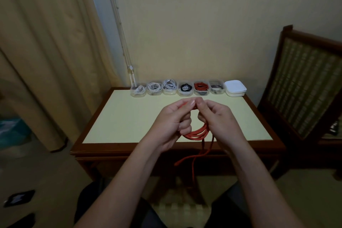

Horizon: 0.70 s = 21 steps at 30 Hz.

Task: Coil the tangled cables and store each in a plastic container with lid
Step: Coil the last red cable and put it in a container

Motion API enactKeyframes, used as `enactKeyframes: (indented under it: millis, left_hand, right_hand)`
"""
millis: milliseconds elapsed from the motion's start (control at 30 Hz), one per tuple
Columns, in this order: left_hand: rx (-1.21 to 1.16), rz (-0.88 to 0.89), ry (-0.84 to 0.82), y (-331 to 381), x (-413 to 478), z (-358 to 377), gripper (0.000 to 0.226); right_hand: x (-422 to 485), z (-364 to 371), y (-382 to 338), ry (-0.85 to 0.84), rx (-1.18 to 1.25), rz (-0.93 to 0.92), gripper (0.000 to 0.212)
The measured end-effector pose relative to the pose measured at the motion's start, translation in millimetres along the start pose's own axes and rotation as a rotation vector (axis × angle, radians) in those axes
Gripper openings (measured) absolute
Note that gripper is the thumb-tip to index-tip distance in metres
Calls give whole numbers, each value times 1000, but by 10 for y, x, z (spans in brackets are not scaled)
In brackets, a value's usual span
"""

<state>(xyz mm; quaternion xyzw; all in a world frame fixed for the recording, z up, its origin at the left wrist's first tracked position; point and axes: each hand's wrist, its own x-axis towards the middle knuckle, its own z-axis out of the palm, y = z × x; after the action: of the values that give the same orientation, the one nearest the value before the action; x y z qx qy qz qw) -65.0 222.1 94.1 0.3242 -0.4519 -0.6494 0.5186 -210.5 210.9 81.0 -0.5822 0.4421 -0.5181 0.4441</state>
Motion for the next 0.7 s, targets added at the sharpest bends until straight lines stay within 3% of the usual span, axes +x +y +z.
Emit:
enactKeyframes:
  millis: [233,367,533,700]
  left_hand:
    - [-226,-79,79,87,32,-99,25]
    - [-374,-80,76,202,36,-181,26]
    - [-503,-28,111,391,36,-345,24]
    - [-608,6,139,428,34,-429,22]
  right_hand:
    - [83,-87,28,-90,90,94,44]
    - [105,-163,198,-70,131,75,32]
    - [53,-288,432,11,-175,40,27]
    - [30,-352,676,44,-144,96,27]
